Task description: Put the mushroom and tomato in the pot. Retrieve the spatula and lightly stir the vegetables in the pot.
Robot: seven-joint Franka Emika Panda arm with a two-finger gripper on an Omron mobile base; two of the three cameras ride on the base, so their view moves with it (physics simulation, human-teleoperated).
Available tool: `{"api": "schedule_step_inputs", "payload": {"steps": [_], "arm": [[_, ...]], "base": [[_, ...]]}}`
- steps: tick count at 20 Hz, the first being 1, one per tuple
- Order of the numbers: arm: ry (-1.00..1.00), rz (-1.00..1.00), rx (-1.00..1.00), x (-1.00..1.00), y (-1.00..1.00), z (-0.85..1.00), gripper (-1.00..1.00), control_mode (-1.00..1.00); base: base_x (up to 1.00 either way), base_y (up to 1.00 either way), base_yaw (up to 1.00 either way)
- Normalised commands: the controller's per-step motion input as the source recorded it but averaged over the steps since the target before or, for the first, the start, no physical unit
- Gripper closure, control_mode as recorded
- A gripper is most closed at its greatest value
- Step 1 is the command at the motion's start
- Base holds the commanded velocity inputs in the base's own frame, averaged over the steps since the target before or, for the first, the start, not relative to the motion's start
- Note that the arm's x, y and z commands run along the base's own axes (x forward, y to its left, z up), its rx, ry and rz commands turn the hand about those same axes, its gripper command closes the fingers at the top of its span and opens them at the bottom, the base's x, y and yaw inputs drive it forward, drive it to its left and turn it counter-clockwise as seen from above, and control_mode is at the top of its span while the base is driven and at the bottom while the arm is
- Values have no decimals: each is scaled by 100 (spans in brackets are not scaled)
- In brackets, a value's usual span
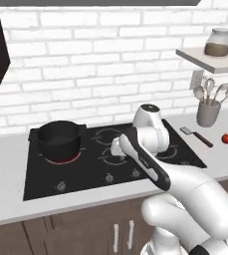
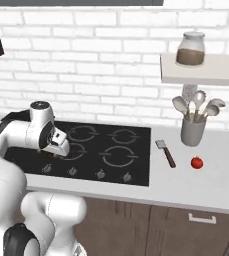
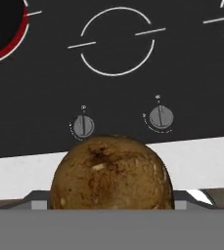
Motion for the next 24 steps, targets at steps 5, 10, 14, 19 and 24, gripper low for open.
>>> {"api": "schedule_step_inputs", "payload": {"steps": [5, 10, 14, 19, 24], "arm": [[0, 0, 0, 0, 0, 0, 100, 100], [0, 0, 0, 0, 0, 0, 100, -100], [0, 0, 1, 25, -2, 3, 100, -100], [10, 0, 2, 61, -6, 28, 100, -100], [3, 0, 5, 90, 5, 47, 100, -100]], "base": [[24, 100, 0], [13, 55, 0], [0, 0, 0], [0, 0, 0], [0, 0, 0]]}}
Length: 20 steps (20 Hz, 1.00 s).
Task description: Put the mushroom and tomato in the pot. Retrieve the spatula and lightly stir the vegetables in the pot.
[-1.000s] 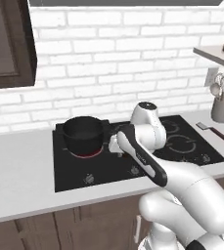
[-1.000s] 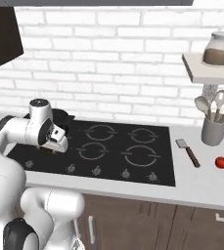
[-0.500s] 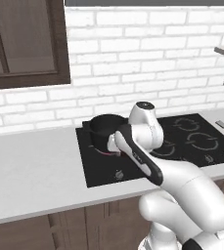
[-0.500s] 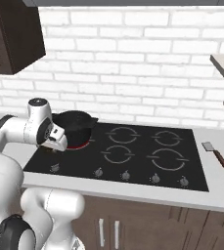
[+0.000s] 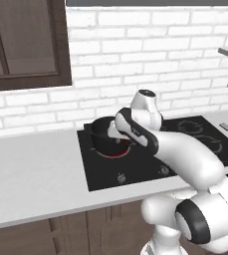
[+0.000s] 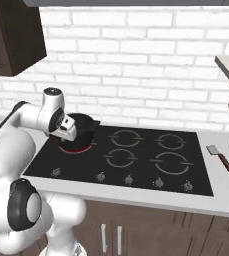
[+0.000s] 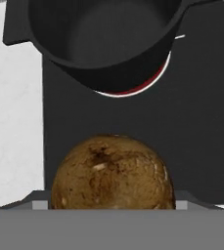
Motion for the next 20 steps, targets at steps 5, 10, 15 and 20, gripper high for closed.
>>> {"api": "schedule_step_inputs", "payload": {"steps": [5, 10, 15, 20], "arm": [[18, 0, -2, 100, 1, 4, 100, -100], [14, -3, -5, 89, 1, -10, 100, -100], [10, -5, -11, 83, 5, -40, 100, -100], [5, -4, -15, 71, 25, -59, 100, -100]], "base": [[0, 0, 0], [0, 0, 0], [0, 0, 0], [0, 0, 0]]}}
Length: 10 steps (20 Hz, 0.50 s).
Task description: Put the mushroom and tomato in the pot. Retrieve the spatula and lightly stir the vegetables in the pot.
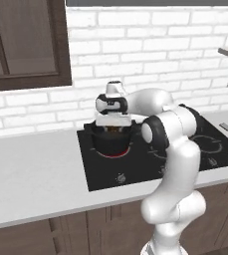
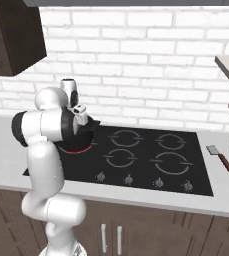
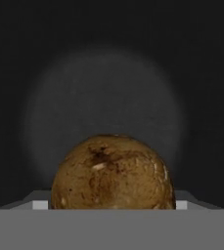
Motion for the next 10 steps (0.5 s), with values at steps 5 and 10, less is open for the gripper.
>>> {"api": "schedule_step_inputs", "payload": {"steps": [5, 10], "arm": [[9, 0, -5, 42, 26, -44, 100, -100], [6, 0, 0, 33, 8, -22, -100, -100]], "base": [[0, 0, 0], [0, 0, 0]]}}
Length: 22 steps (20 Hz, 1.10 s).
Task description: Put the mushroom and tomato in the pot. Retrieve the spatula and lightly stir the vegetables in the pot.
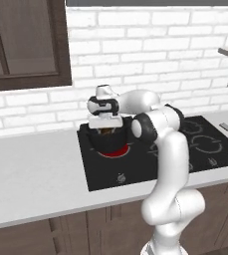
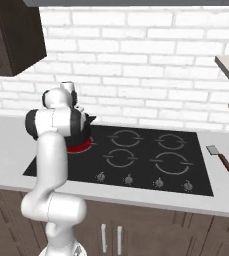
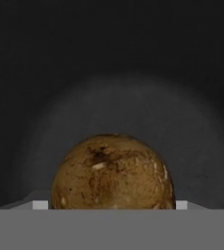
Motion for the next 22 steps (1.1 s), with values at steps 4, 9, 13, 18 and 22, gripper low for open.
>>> {"api": "schedule_step_inputs", "payload": {"steps": [4, 9, 13, 18, 22], "arm": [[2, 0, 0, 0, 0, -1, -100, -100], [1, 0, 0, -16, -4, -1, -100, -100], [3, 0, 0, -36, -26, 0, -100, -100], [1, 0, 0, -35, -22, -3, -100, -100], [-2, 0, 4, -8, -3, -12, -100, -100]], "base": [[0, 0, 0], [0, 0, 0], [0, 0, 0], [0, 0, 0], [0, 0, 0]]}}
